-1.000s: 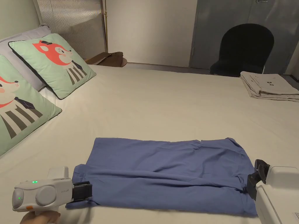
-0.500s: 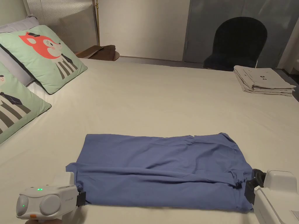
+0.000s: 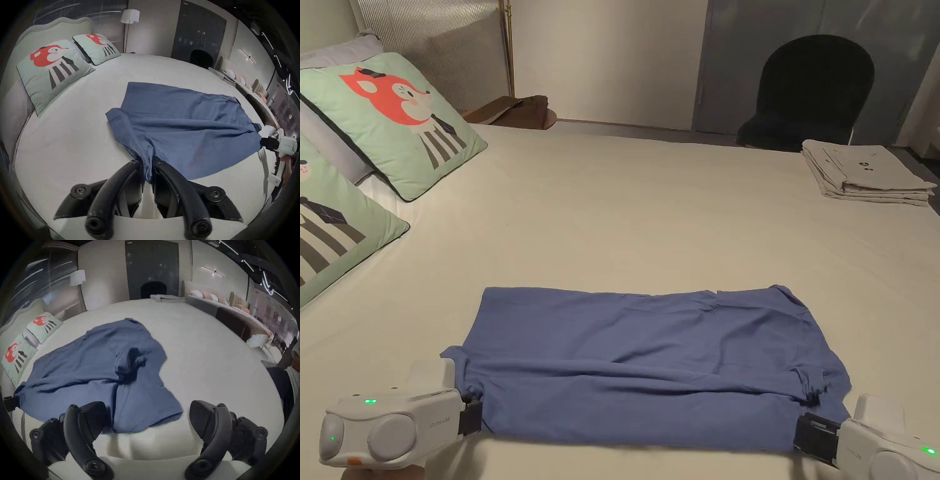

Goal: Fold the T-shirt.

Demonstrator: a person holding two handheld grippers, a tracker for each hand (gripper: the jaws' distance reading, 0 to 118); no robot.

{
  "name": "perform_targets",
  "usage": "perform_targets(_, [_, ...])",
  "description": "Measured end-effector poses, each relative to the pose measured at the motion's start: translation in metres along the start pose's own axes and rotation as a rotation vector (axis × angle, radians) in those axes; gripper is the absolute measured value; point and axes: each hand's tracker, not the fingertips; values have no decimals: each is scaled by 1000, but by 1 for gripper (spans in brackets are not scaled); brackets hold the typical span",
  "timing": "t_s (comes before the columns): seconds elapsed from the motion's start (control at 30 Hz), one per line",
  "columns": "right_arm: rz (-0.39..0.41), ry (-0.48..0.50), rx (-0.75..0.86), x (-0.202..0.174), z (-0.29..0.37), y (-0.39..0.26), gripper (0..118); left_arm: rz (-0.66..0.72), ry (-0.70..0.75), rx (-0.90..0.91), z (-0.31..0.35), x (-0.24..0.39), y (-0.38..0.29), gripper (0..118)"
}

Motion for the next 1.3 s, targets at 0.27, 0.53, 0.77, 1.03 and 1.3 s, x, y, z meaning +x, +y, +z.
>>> perform_targets(0.27, [2, 89, 22, -10, 20, -5, 10, 2, 11, 6, 1, -8, -5, 4])
perform_targets(0.53, [41, 102, 114, -4, 84, -12, 10, 17, 22, 39, 22, -18, -11, 4])
perform_targets(0.77, [14, 120, 102, 13, 128, -60, 10, 14, 33, 14, 57, -30, -44, 4])
perform_targets(1.03, [-6, 92, 14, 21, 127, -122, 10, -5, 67, -82, 60, -38, -85, 4])
perform_targets(1.3, [-33, 39, 4, 18, 130, -124, 48, -18, 116, -109, 50, -33, -86, 34])
